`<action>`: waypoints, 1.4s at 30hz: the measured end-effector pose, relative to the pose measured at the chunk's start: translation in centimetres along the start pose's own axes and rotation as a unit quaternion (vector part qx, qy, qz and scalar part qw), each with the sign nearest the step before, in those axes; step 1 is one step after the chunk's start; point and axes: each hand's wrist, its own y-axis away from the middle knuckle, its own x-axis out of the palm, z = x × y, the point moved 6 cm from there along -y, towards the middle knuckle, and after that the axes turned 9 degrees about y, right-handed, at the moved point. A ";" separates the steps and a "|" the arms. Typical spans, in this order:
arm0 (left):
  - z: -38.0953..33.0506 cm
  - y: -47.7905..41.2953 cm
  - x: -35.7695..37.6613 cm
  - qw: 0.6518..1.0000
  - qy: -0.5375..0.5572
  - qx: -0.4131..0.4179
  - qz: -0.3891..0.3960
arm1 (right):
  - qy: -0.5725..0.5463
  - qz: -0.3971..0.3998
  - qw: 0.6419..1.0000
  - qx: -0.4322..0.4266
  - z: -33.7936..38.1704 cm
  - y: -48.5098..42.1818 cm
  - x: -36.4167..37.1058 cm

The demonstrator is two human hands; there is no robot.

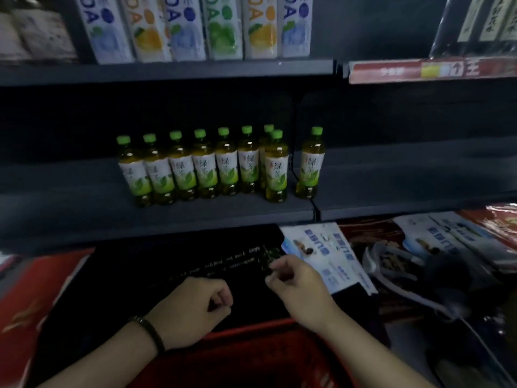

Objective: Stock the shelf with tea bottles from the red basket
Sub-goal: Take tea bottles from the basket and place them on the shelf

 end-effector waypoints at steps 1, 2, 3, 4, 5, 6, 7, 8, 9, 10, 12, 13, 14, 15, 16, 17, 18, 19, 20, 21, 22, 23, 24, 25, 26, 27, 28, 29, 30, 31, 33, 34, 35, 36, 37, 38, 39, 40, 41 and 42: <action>0.8 1.5 0.7 1.000 0.001 -0.007 0.003 | 0.007 0.026 1.000 0.003 0.0 1.2 1.4; 1.7 3.0 1.6 1.000 0.005 -0.017 0.006 | 0.014 0.051 0.999 0.009 -0.2 2.4 2.9; 2.5 4.2 2.5 1.000 0.004 -0.026 0.007 | 0.027 0.070 0.997 0.016 -0.7 3.4 4.5; 3.2 5.3 3.5 0.999 -0.001 -0.035 0.010 | 0.044 0.079 0.996 0.025 -1.6 4.4 5.9; 4.2 6.3 4.7 0.999 -0.004 -0.046 0.016 | 0.067 0.089 0.993 0.038 -2.6 5.4 7.5; 5.2 7.3 5.9 0.998 -0.004 -0.060 0.025 | 0.089 0.101 0.990 0.048 -3.8 6.4 9.0; 6.1 8.2 7.1 0.996 -0.006 -0.075 0.041 | 0.115 0.123 0.984 0.065 -5.3 7.5 10.5; 7.0 9.0 8.3 0.994 -0.017 -0.089 0.062 | 0.137 0.151 0.975 0.084 -6.9 8.4 11.9; 7.9 9.7 9.6 0.990 -0.034 -0.102 0.090 | 0.160 0.181 0.964 0.112 -8.5 9.5 13.1; 8.6 10.1 10.7 0.984 -0.060 -0.110 0.124 | 0.191 0.208 0.950 0.133 -10.0 10.3 14.0; 9.5 10.8 12.4 0.967 -0.123 -0.113 0.193 | 0.258 0.254 0.918 0.161 -13.0 11.5 15.5; 9.8 11.1 12.8 0.958 -0.141 -0.115 0.220 | 0.280 0.272 0.905 0.171 -14.2 12.0 16.2; 10.1 11.5 13.2 0.951 -0.150 -0.123 0.241 | 0.290 0.285 0.895 0.182 -15.2 12.5 16.8; 10.5 11.8 13.7 0.944 -0.152 -0.134 0.260 | 0.293 0.296 0.887 0.198 -16.2 13.0 17.4; 11.0 12.1 14.1 0.937 -0.153 -0.146 0.278 | 0.300 0.311 0.878 0.208 -17.3 13.4 18.3; 11.4 12.4 14.5 0.929 -0.158 -0.158 0.295 | 0.305 0.332 0.866 0.215 -18.1 14.0 19.2; 12.1 12.6 14.9 0.919 -0.165 -0.170 0.315 | 0.312 0.350 0.855 0.222 -18.9 14.4 20.2; 12.9 12.8 15.5 0.910 -0.171 -0.178 0.333 | 0.321 0.367 0.844 0.223 -19.3 14.7 21.2; 13.5 12.8 15.9 0.902 -0.175 -0.184 0.348 | 0.320 0.376 0.840 0.223 -19.7 14.8 22.1; 13.9 12.7 16.2 0.900 -0.175 -0.187 0.353 | 0.319 0.380 0.839 0.224 -19.6 14.7 22.9; 14.1 12.5 16.2 0.900 -0.168 -0.192 0.353 | 0.325 0.379 0.839 0.216 -19.3 14.4 23.4; 14.2 12.2 16.1 0.902 -0.162 -0.193 0.350 | 0.339 0.378 0.837 0.203 -18.8 13.9 24.0; 14.1 11.8 15.9 0.904 -0.157 -0.194 0.346 | 0.352 0.379 0.838 0.176 -18.5 13.5 24.8; 14.0 11.5 15.7 0.909 -0.153 -0.192 0.338 | 0.371 0.388 0.831 0.148 -17.9 13.2 25.7; 14.0 11.3 15.3 0.913 -0.150 -0.192 0.328 | 0.379 0.397 0.827 0.120 -17.6 13.0 26.8; 14.0 11.0 15.0 0.917 -0.146 -0.190 0.317 | 0.384 0.415 0.820 0.094 -17.1 13.0 27.8; 14.2 11.0 14.7 0.919 -0.141 -0.194 0.312 | 0.376 0.434 0.815 0.079 -17.0 13.1 29.1; 14.3 11.0 14.5 0.920 -0.136 -0.199 0.311 | 0.370 0.454 0.807 0.072 -16.7 13.4 29.9; 14.5 11.2 14.4 0.918 -0.131 -0.204 0.313 | 0.365 0.465 0.804 0.062 -16.7 13.7 30.7; 14.7 11.3 14.3 0.917 -0.129 -0.206 0.316 | 0.365 0.476 0.798 0.058 -16.7 13.8 31.2; 15.0 11.5 14.3 0.913 -0.130 -0.210 0.324 | 0.363 0.480 0.796 0.054 -17.6 13.6 32.5; 15.1 11.6 14.3 0.912 -0.129 -0.210 0.327 | 0.354 0.482 0.799 0.062 -18.5 13.6 33.2; 15.1 11.6 14.2 0.912 -0.130 -0.208 0.330 | 0.350 0.487 0.796 0.077 -18.6 13.6 33.1; 15.1 11.6 14.2 0.909 -0.134 -0.208 0.335 | 0.350 0.491 0.794 0.077 -17.9 13.7 33.0; 15.0 11.5 14.1 0.908 -0.134 -0.208 0.338 | 0.337 0.490 0.801 0.075 -17.1 13.8 33.1; 15.0 11.4 13.9 0.908 -0.131 -0.211 0.338 | 0.302 0.489 0.815 0.072 -16.4 14.1 33.1; 14.8 11.3 13.7 0.911 -0.126 -0.210 0.332 | 0.280 0.502 0.816 0.061 -15.5 14.5 33.3; 14.8 11.2 13.5 0.915 -0.122 -0.207 0.322 | 0.249 0.492 0.830 0.090 -15.0 14.7 33.2; 14.7 11.1 13.3 0.920 -0.120 -0.204 0.314 | 0.185 0.477 0.849 0.133 -15.1 15.0 32.7; 14.6 11.2 13.1 0.922 -0.116 -0.205 0.307 | 0.172 0.465 0.853 0.162 -15.0 15.1 31.9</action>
